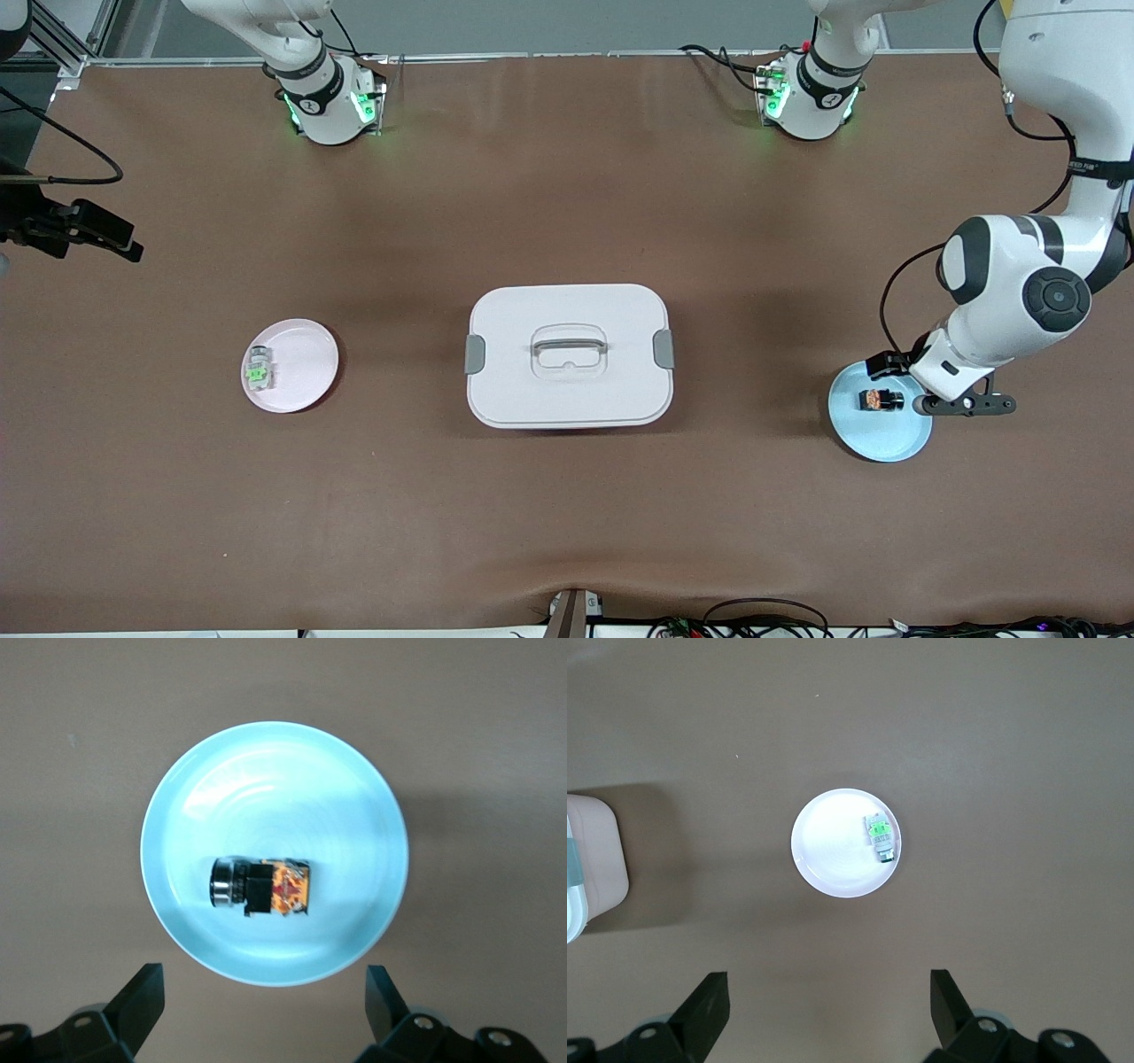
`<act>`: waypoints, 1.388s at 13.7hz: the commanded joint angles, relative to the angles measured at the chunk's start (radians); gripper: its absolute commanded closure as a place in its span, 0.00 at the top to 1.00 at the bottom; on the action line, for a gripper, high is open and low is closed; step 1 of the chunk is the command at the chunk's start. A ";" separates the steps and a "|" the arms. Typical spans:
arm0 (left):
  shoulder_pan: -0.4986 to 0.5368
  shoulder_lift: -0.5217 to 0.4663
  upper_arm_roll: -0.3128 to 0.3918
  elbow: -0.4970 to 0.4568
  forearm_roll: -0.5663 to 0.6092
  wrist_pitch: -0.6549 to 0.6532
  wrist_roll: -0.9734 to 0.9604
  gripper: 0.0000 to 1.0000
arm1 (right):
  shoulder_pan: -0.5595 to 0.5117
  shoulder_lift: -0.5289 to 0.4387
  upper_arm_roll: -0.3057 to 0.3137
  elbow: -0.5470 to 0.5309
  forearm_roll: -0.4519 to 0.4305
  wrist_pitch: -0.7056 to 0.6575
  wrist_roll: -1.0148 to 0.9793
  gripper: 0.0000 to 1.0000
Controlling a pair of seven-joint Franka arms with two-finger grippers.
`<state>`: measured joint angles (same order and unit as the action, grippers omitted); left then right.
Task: Transfer orange switch to right arm and place
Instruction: 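Close the left gripper on the black-orange switch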
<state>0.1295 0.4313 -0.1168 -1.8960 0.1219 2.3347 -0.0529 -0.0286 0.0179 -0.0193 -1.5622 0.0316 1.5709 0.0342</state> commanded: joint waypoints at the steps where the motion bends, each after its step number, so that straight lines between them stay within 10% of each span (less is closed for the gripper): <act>1: 0.019 0.033 -0.004 0.006 0.019 0.041 0.025 1.00 | -0.016 -0.009 0.009 -0.001 0.018 0.004 -0.007 1.00; 19: 0.042 0.205 -0.006 0.060 0.042 0.216 0.031 1.00 | -0.013 -0.009 0.010 -0.006 0.018 0.004 -0.008 1.00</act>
<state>0.1614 0.6173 -0.1170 -1.8535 0.1416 2.5339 -0.0297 -0.0297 0.0180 -0.0189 -1.5627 0.0336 1.5715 0.0342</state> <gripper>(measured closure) 0.000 0.000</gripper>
